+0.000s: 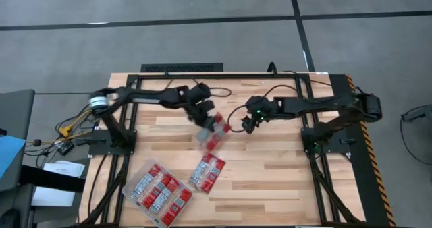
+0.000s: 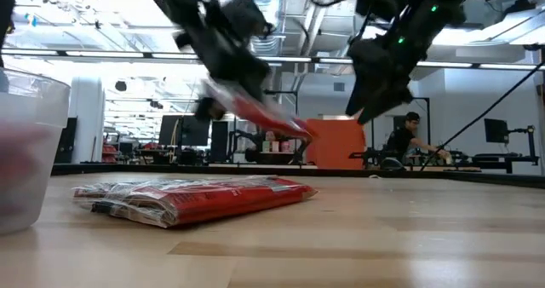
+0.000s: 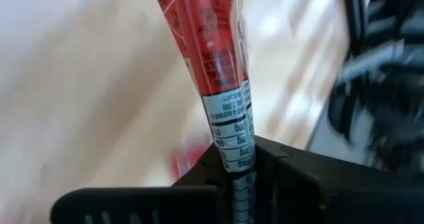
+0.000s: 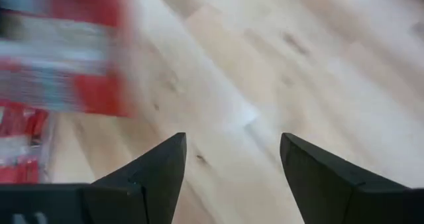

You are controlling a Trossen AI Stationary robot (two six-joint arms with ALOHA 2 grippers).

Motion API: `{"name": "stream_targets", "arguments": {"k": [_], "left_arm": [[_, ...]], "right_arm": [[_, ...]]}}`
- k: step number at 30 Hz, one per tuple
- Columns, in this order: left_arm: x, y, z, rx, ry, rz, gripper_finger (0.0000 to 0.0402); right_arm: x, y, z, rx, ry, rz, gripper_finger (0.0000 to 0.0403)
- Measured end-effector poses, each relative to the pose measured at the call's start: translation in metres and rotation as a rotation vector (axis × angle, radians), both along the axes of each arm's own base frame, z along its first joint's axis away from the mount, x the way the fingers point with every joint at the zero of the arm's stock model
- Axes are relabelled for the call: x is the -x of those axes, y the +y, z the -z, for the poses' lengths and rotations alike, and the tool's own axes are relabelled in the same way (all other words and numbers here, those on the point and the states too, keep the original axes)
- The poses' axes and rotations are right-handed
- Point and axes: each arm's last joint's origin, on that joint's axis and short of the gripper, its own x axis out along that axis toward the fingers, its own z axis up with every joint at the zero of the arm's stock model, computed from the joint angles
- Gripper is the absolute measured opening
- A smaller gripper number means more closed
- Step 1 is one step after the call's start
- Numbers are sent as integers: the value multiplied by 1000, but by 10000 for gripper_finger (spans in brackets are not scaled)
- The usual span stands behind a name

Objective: Sort popcorn bags into baskets
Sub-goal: Put the red popcorn bag into the transparent bin

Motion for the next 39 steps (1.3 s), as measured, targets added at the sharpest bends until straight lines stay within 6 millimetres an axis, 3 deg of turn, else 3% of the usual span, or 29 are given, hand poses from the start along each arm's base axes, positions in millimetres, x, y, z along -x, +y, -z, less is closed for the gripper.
{"name": "stream_targets", "arguments": {"k": [6,10,15,19,25,39], "left_arm": [[60,-60,-66,-89,110,-8,4],[109,-109,-95,-82,196,-124,7],[158,-166,-117,-52,156,-215,5],[186,-200,-120,-71,115,-210,6],[215,-231,-108,-152,175,-162,9],[245,-281,-87,-201,175,-98,10]], "right_arm": [[7,-1,-13,54,-38,23,270],[5,-2,-8,60,-8,1,270],[-1,-2,3,70,38,-34,270],[-6,-1,9,73,56,-49,270],[-12,-2,16,66,60,-70,270],[-13,-2,18,47,52,-61,270]]}}
